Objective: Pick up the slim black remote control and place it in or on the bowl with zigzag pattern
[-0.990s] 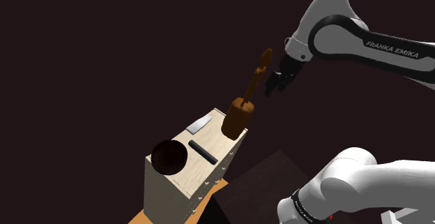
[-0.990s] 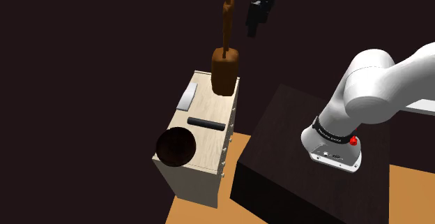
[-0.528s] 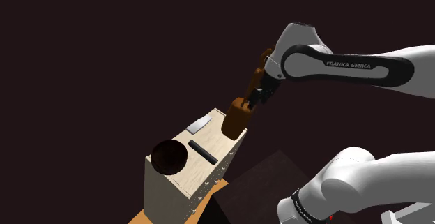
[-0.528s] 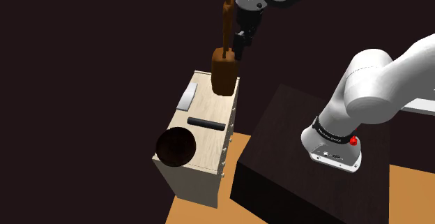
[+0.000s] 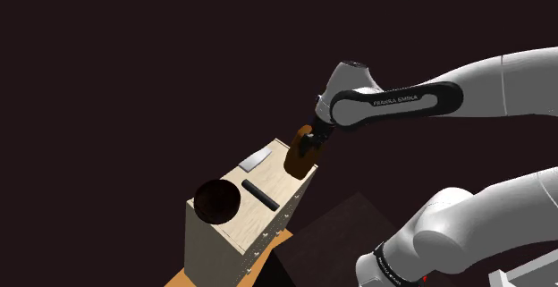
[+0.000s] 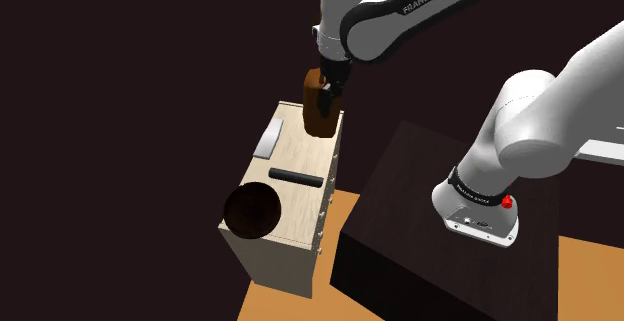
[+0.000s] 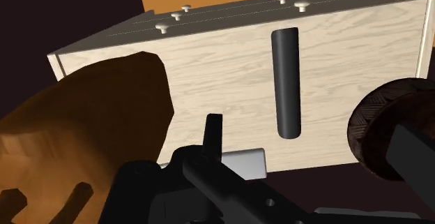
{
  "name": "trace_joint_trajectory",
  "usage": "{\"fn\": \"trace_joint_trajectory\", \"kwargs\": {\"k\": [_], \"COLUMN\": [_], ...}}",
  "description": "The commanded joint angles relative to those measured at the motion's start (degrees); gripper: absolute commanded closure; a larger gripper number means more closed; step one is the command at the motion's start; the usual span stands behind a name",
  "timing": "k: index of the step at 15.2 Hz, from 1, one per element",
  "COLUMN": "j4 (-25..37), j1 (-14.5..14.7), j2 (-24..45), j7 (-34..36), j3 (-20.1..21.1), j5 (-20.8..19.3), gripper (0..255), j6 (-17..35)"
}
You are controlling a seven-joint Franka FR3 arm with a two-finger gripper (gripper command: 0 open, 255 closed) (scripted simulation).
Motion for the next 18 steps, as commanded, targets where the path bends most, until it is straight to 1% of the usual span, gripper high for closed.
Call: {"fn": "trace_joint_trajectory", "kwargs": {"k": [1, 5, 10, 14, 18], "j4": [-0.6, 0.0, 2.7, 6.2, 10.8], "j1": [0.6, 1.7, 2.8, 3.0, 2.9], "j2": [3.8, 12.9, 25.1, 34.9, 44.7], "j7": [-0.5, -1.9, -4.4, -6.4, -8.0], "j3": [0.1, 0.4, 1.1, 2.5, 4.0], "j5": [0.6, 2.2, 4.7, 6.8, 7.9], "gripper": [0, 0, 0, 0, 0], "j6": [4.3, 12.3, 21.2, 27.0, 31.7]}}
